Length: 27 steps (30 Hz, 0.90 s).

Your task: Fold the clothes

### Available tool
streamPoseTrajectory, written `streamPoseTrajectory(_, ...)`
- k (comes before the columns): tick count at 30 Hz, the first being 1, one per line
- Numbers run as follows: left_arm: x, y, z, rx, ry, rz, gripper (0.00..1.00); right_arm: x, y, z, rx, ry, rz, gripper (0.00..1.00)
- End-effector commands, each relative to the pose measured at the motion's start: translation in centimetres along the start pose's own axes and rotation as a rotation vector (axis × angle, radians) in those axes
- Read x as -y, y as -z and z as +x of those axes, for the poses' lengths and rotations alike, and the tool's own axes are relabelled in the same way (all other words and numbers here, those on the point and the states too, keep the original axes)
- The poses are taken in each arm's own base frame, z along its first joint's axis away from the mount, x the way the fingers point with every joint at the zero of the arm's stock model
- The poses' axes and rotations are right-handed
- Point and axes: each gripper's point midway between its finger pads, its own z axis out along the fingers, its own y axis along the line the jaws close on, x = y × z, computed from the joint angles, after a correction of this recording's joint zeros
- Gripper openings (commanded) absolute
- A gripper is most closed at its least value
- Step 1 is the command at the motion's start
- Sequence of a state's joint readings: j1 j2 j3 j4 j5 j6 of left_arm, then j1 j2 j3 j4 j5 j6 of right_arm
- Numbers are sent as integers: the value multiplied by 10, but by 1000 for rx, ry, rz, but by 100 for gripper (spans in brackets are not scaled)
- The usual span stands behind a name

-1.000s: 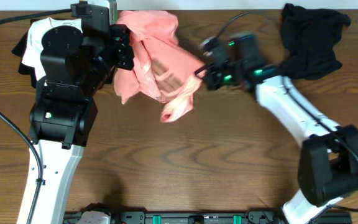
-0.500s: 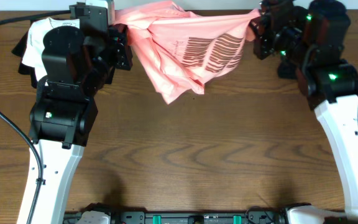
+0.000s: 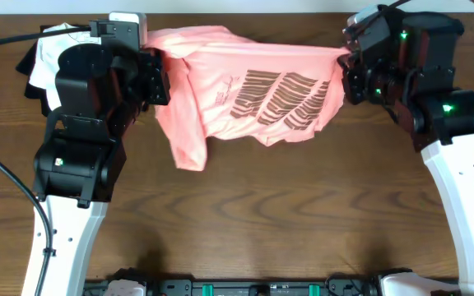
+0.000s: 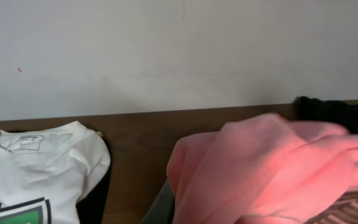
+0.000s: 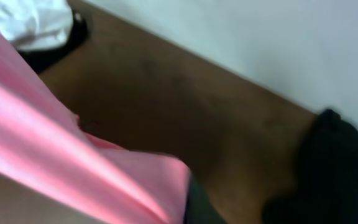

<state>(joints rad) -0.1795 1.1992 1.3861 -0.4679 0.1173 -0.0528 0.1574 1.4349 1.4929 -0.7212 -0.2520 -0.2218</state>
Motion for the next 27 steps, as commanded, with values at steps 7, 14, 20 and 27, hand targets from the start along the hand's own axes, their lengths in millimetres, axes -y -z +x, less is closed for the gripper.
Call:
streamPoseTrajectory(7, -8, 9, -14, 52, 9, -45, 6, -3, -40, 40, -159, -99, -75, 9)
streamPoseTrajectory(14, -10, 11, -15, 57, 5, -59, 6, -16, -83, 69, -247, -100, -207, 8)
streamPoseTrajectory(20, -11, 15, -19, 72, 4, -63, 6, -24, -118, 99, -319, -80, -297, 9)
streamPoseTrajectory(27, -13, 21, -22, 88, 5, -81, 6, -26, -150, 126, -371, -86, -342, 18)
